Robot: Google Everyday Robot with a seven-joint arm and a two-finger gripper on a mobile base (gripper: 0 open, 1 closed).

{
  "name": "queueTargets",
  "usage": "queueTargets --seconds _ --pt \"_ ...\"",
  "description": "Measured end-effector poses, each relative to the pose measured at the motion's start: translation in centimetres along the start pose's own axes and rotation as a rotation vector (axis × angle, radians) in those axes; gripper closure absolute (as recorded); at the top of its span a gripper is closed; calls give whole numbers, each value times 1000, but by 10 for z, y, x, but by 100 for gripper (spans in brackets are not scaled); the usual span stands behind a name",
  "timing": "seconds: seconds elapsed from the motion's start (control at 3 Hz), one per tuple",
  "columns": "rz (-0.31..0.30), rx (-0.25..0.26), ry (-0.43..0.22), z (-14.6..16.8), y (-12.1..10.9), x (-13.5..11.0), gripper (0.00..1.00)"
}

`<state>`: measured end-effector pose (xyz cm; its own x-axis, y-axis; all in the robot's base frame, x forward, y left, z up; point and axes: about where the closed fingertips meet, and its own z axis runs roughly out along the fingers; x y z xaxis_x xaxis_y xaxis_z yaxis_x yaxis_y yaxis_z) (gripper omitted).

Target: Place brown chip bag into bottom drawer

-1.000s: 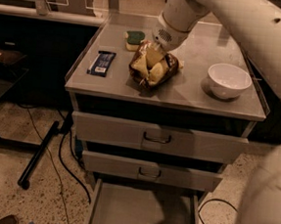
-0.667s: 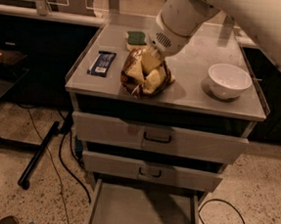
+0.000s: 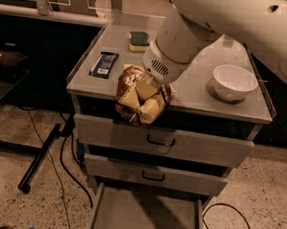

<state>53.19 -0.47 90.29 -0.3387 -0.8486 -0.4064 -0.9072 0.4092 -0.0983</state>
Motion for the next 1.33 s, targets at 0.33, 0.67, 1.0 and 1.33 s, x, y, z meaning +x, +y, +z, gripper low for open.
queueTargets --seconds 0.33,0.67,1.0,1.33 --pt "0 0 0 0 0 0 100" --pt "44 -41 15 -1 47 25 100" --pt "96 -90 39 1 97 53 100" --pt "140 -155 57 20 135 80 100"
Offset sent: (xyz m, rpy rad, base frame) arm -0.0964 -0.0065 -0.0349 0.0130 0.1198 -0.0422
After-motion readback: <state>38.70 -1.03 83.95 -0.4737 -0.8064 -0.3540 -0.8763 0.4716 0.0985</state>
